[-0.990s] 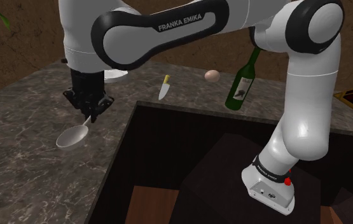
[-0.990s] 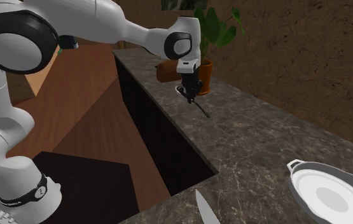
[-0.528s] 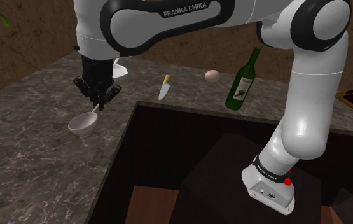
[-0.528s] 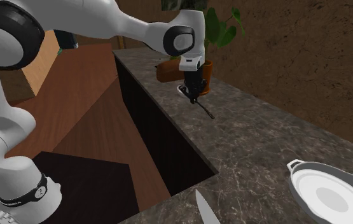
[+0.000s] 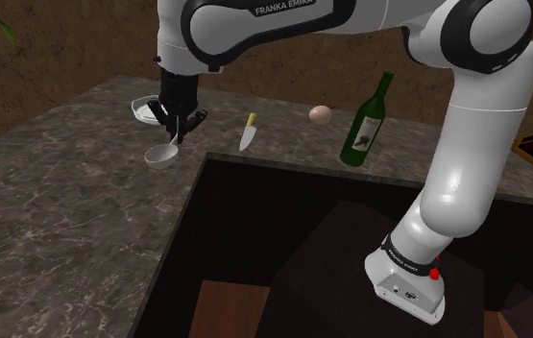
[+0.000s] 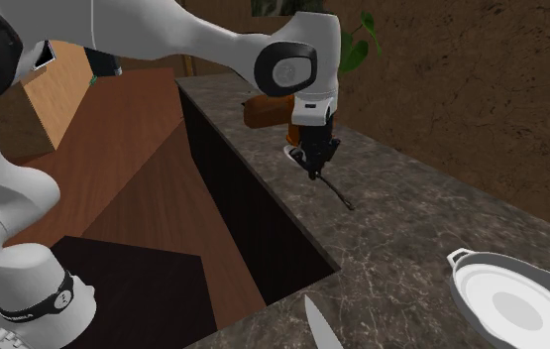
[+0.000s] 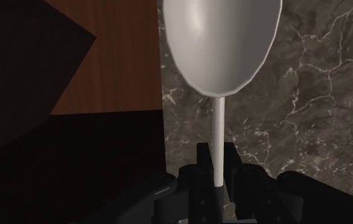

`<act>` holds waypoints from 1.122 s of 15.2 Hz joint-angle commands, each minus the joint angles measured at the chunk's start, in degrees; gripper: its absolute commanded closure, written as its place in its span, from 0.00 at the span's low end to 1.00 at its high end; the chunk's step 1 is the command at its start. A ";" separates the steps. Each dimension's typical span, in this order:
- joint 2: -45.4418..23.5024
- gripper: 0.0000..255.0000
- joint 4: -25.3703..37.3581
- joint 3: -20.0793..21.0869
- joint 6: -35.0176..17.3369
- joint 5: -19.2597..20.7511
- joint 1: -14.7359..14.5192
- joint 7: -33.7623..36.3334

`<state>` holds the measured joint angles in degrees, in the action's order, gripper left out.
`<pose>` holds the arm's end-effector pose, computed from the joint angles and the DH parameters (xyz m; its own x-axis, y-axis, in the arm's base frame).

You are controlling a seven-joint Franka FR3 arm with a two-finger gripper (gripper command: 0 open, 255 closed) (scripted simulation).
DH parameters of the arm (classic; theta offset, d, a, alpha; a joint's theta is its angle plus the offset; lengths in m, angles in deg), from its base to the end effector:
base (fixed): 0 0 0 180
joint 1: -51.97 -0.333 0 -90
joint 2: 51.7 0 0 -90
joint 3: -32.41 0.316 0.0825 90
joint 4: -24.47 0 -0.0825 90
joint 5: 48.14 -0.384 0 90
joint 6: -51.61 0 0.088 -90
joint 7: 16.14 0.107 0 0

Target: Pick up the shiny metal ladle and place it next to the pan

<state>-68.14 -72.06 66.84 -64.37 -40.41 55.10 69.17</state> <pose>0.5698 0.2977 0.4652 0.6089 -0.7929 -0.0253 -0.7902 -0.6034 -0.1074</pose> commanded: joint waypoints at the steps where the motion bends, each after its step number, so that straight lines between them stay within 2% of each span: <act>1: 0.87 1.00 -1.15 -0.63 -0.43 -1.00 2.22 -3.10; 9: 0.54 1.00 -0.06 -3.66 0.40 -2.68 8.91 -13.47; 17: -3.35 1.00 5.78 -6.81 2.91 -2.56 14.25 -22.54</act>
<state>-70.80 -67.69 60.44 -62.30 -43.05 68.72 47.87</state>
